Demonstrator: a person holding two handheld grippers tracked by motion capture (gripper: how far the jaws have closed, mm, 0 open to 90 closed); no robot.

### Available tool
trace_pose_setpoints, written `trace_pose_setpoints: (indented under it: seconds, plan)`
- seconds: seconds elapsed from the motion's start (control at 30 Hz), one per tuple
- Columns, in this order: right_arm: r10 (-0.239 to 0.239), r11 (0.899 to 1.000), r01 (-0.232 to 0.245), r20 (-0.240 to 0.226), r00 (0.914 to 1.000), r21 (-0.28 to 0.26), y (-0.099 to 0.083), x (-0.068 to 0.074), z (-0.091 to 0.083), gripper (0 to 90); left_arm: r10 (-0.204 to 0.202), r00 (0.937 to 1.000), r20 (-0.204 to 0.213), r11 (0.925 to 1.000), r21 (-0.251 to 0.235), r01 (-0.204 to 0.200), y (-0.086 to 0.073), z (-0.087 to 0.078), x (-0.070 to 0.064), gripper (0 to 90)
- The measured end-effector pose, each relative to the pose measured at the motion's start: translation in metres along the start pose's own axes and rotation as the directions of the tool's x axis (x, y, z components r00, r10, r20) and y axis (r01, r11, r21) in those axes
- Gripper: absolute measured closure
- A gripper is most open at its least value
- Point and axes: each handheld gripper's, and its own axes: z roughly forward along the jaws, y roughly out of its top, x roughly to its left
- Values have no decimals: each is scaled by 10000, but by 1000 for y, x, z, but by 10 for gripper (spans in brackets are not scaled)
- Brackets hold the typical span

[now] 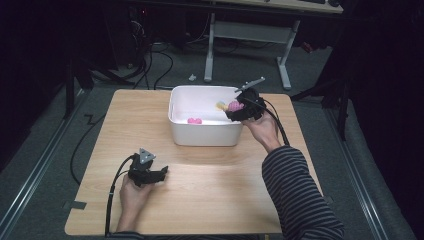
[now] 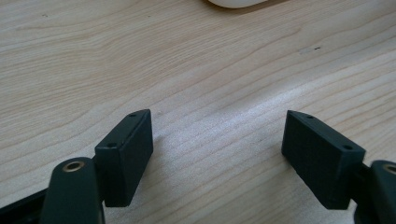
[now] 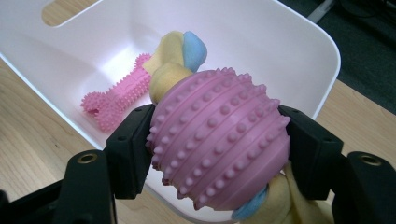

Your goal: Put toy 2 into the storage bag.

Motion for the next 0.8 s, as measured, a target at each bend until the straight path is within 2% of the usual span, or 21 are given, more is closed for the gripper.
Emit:
trace_pose_setpoints:
  seconds: [0.17,0.4,0.67,0.8]
  plan:
    - [7,9996,-9,48,10000,281,-1,0,5,327,1,10000,1,10000,0,-1,0,0,0,252]
    - [272,9985,-263,-185,9995,478,-6,-2,10,321,5,10000,1,10000,2,-5,0,0,0,251]
    - [492,9987,-482,-545,9973,193,-8,-6,6,290,6,10000,-3,10000,3,-6,0,0,0,250]
    - [526,9984,-539,-683,9963,-177,-13,-6,1,297,8,10000,-2,10000,6,-8,0,0,0,250]
